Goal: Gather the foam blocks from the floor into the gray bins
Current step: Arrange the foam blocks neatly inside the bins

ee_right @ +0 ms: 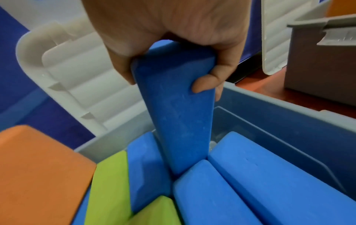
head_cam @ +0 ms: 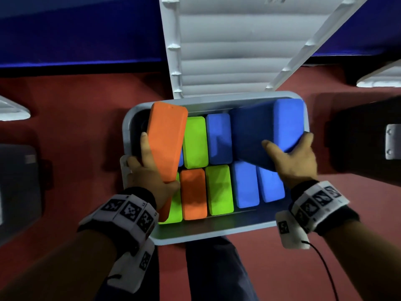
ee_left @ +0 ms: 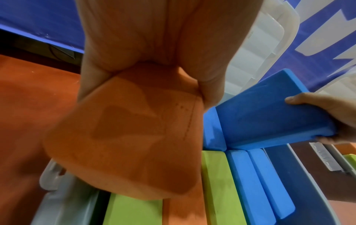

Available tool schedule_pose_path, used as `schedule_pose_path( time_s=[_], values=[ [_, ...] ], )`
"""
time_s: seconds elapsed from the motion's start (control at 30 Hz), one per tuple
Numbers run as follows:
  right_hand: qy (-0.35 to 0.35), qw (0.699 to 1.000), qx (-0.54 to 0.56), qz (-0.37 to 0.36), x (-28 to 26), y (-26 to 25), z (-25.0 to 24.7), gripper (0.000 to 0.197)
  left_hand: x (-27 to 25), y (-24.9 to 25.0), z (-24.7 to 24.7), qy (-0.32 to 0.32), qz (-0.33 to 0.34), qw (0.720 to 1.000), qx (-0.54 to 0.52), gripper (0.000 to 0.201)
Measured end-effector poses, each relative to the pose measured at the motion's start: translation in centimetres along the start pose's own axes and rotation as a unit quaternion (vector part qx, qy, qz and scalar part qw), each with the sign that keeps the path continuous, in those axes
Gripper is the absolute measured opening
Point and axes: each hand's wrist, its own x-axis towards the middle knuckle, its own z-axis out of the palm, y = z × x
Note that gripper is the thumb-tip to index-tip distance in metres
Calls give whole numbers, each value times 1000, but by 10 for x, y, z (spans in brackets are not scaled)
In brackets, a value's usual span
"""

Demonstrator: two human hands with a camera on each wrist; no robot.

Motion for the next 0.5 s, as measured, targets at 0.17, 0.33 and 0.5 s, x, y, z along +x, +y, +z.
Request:
schedule_pose_path(
  time_s=[0.17, 0.33, 0.5],
  values=[
    [-72, 997, -21, 28, 8, -3, 54, 79, 3, -3, 2, -8, -4, 1000, -15, 128],
    [-124, 987, -70, 74, 41, -1, 98, 98, 6, -5, 4, -2, 18, 1000, -1, 132],
    [-150, 965, -165, 139, 68, 5, 122, 108, 8, -8, 6, 2, 44, 999, -8, 129]
  ],
)
